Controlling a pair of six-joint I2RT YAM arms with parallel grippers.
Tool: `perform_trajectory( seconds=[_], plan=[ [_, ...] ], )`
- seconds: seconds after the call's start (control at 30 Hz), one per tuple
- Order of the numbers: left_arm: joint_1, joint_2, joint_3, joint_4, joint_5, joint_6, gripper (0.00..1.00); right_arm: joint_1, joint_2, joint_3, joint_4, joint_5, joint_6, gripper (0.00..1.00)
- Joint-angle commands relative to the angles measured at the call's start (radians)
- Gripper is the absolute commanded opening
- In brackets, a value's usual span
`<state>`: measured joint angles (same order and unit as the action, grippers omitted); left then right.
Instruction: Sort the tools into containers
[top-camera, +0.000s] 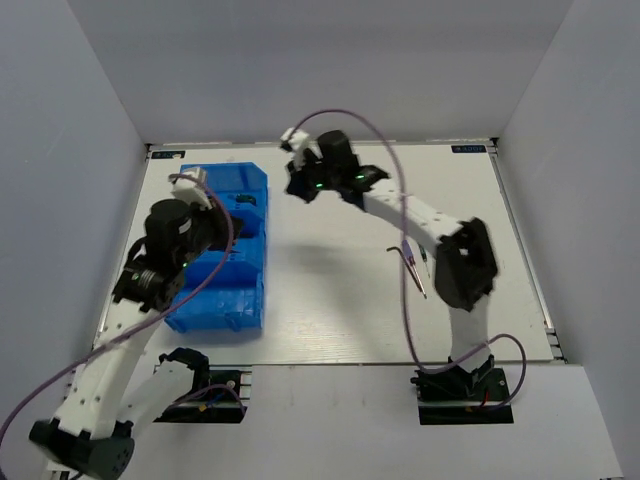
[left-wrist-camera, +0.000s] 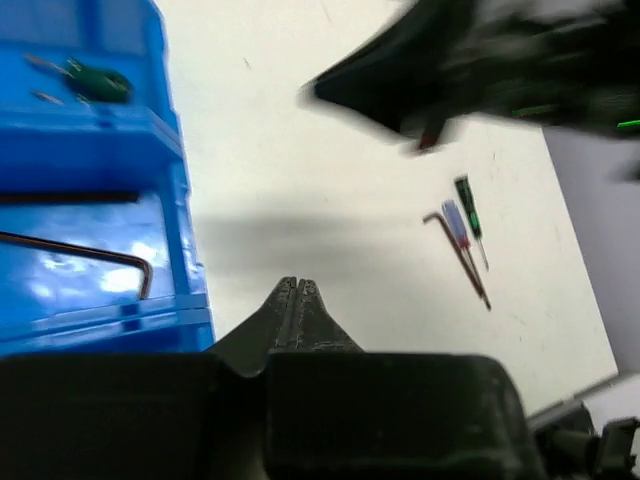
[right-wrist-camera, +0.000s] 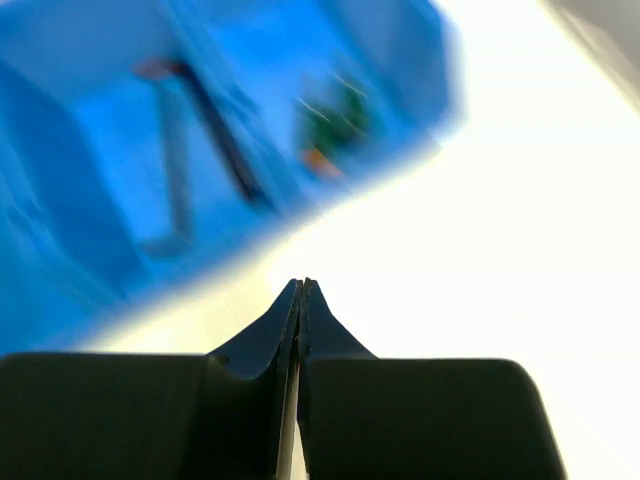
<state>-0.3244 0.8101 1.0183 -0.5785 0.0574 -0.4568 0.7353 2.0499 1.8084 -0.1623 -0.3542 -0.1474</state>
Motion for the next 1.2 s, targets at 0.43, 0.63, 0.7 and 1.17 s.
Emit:
perform_trajectory(
  seconds=[0.43, 0.63, 0.7, 1.17],
  plan=[
    [-0.074, 0.349, -0.053, 0.246, 0.295, -0.006, 0.61, -0.335, -0.33, -0.529, -0.657, 0.106, -0.219, 0.44],
    [-0.114, 0.339, -0.015, 0.195, 0.233, -0.006, 0.63, -0.376, -0.22, -0.478, -0.668, 0.193, -0.189, 0.44],
    [-0.125, 0.327, -0.027, 0.195, 0.222, -0.006, 0.63, -0.384, -0.217, -0.485, -0.66, 0.219, -0.187, 0.44],
    [-0.173, 0.336, -0.035, 0.195, 0.171, -0.026, 0.63, -0.419, -0.146, -0.498, -0.597, 0.299, -0.184, 0.47]
  ],
)
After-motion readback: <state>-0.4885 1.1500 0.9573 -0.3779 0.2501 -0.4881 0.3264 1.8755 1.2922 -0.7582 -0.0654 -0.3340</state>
